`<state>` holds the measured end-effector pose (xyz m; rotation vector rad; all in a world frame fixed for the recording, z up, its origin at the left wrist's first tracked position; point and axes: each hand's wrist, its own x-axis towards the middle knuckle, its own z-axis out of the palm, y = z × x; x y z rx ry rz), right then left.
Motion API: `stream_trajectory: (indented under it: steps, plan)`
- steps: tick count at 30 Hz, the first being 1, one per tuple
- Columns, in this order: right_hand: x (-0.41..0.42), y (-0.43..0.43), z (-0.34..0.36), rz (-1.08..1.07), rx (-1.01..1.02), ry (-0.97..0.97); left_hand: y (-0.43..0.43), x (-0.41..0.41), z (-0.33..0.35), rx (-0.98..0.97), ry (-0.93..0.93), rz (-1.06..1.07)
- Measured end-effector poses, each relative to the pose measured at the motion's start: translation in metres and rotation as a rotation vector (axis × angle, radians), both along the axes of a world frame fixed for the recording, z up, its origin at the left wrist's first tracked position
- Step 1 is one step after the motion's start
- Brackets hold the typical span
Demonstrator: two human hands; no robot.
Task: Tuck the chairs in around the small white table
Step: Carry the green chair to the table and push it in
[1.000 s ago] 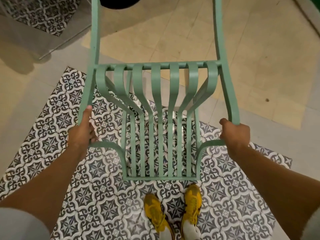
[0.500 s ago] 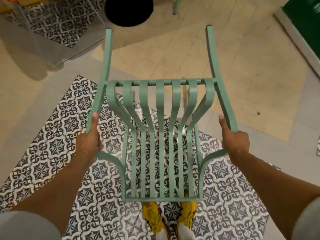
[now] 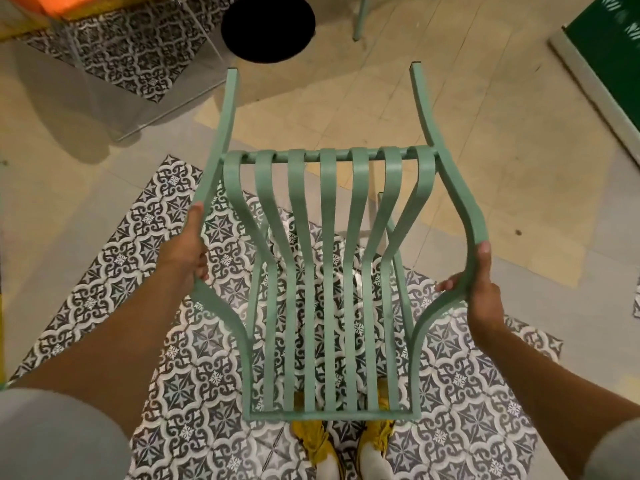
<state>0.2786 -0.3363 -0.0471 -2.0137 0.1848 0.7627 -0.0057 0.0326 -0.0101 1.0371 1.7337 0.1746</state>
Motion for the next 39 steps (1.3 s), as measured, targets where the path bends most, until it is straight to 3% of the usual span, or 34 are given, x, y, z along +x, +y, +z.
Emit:
stream_trajectory:
  steps: [5, 12, 19, 27, 32, 39]
  plan:
    - [-0.004, 0.017, -0.016, -0.131, 0.032, 0.003, 0.008, 0.003, 0.000, 0.064, -0.012, 0.027]
    - [0.011, 0.042, 0.001, -0.197, -0.007, 0.015, 0.002, -0.017, 0.002, 0.259, -0.208, 0.065]
    - [0.041, 0.068, 0.021, -0.265, -0.094, -0.053, -0.029, -0.021, -0.011, 0.229, -0.274, 0.091]
    - [0.062, 0.093, 0.053, -0.378, -0.149, -0.115, -0.021, -0.003, 0.030, 0.208, -0.261, 0.151]
    - [0.037, 0.076, 0.055, -0.118, -0.173, -0.306, -0.011, -0.003, 0.053, 0.156, -0.325, 0.187]
    - [-0.006, -0.003, -0.026, 0.027, -0.388, 0.013, -0.002, -0.005, 0.059, 0.192, -0.353, 0.182]
